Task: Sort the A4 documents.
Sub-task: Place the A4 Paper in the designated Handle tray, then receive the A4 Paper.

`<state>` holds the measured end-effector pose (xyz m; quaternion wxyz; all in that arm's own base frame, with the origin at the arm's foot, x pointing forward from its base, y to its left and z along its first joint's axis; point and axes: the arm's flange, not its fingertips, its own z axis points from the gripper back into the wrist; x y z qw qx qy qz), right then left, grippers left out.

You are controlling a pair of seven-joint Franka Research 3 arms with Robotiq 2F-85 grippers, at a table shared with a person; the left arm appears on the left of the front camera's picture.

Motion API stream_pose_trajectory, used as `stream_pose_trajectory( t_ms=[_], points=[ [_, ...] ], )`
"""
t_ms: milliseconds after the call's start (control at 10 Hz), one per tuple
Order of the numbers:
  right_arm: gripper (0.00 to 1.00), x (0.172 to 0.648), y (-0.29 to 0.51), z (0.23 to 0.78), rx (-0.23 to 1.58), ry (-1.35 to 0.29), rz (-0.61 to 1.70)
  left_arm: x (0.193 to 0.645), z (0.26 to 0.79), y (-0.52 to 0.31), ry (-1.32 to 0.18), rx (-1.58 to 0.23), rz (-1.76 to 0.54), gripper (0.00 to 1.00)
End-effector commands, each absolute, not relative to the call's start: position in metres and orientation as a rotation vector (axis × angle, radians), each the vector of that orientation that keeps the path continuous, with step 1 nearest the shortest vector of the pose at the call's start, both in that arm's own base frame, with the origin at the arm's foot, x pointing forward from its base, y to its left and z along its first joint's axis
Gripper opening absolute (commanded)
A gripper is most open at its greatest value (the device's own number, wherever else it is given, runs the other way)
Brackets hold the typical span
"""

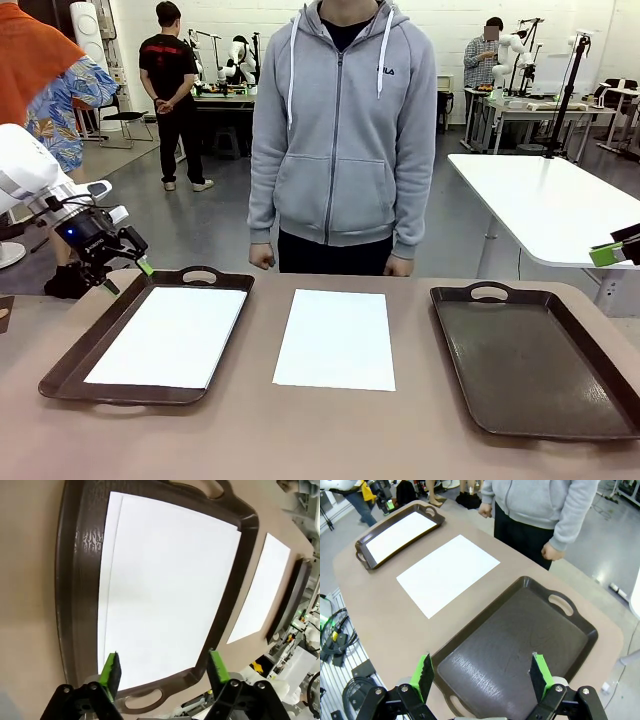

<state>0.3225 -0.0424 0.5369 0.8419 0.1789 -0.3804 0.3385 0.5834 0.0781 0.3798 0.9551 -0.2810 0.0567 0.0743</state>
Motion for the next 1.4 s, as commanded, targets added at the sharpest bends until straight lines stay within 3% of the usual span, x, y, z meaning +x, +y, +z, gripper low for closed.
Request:
stream_pose_trajectory(
  t_ms=[0, 200, 300, 1300],
  points=[
    [1.00, 0.3241, -0.0424, 0.5347, 0.400, -0.808, 0.723, 0.5751, 0.3828, 0.0718, 0.067, -0.630, 0.125, 1.00],
    [1.00, 0.3241, -0.0424, 0.5347, 0.400, -0.808, 0.723, 0.5757, 0.3912, 0.0672, 0.009, -0.780, 0.120, 1.00],
    [1.00, 0.3241, -0.0424, 0.5347, 0.400, -0.808, 0.723, 0.5815, 0.3903, 0.0721, 0.082, -0.621, 0.139, 1.00],
    [1.00, 0.3241, -0.0424, 0.5347, 0.400, -0.808, 0.723, 0.5815, 0.3903, 0.0721, 0.082, -0.621, 0.139, 1.00]
  ],
)
